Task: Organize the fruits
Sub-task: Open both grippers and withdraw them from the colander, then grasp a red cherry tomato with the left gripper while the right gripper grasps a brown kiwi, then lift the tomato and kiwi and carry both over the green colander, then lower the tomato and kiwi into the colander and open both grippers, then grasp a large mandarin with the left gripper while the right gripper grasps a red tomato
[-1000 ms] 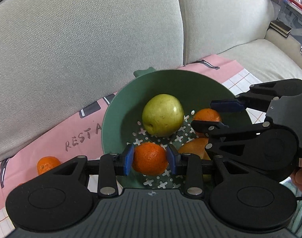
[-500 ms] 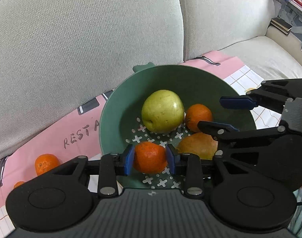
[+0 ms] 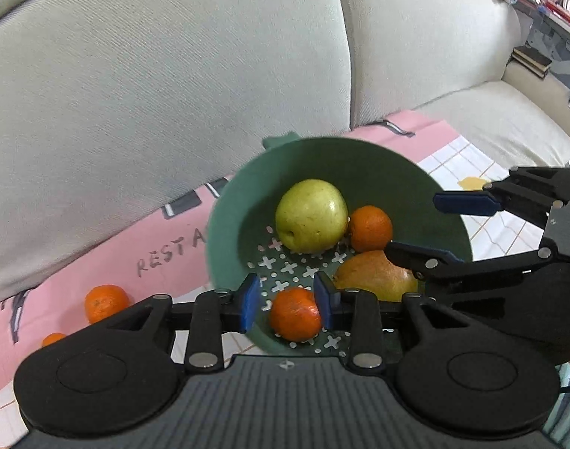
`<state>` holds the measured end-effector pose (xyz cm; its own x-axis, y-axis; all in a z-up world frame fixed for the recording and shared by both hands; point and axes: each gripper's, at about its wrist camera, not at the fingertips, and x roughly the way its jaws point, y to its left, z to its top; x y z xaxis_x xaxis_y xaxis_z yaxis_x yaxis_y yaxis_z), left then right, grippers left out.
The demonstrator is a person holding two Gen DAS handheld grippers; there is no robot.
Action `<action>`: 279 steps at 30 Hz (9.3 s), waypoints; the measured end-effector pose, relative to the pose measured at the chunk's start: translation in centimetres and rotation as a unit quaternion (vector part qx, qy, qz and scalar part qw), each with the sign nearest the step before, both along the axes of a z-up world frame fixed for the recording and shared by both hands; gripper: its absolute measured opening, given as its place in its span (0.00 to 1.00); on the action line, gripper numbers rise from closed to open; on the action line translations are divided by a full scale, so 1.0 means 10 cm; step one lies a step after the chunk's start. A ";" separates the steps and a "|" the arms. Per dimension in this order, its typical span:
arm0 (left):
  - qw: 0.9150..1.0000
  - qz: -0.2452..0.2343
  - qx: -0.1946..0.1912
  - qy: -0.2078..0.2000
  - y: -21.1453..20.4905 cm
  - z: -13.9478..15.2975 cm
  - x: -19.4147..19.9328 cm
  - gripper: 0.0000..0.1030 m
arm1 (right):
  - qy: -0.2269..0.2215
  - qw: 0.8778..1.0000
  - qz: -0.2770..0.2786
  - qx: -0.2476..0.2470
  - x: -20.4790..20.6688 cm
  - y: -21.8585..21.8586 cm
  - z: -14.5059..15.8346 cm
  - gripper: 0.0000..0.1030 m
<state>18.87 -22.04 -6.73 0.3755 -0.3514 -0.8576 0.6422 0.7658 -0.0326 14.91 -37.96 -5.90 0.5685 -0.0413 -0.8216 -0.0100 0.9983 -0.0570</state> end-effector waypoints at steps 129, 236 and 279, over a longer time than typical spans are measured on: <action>0.972 0.216 -0.089 -0.011 1.97 -0.79 -0.18 0.33 | -0.102 0.991 -0.083 -0.028 0.31 1.81 -0.77 0.23; 1.000 0.027 -0.005 0.009 -0.12 -0.08 0.32 0.47 | -0.140 0.986 -0.067 0.059 -0.04 0.31 -0.29 0.48; 0.979 0.183 -0.063 -0.069 1.79 0.02 -0.47 0.58 | -0.140 0.990 -0.006 0.028 -0.52 1.49 -0.19 0.80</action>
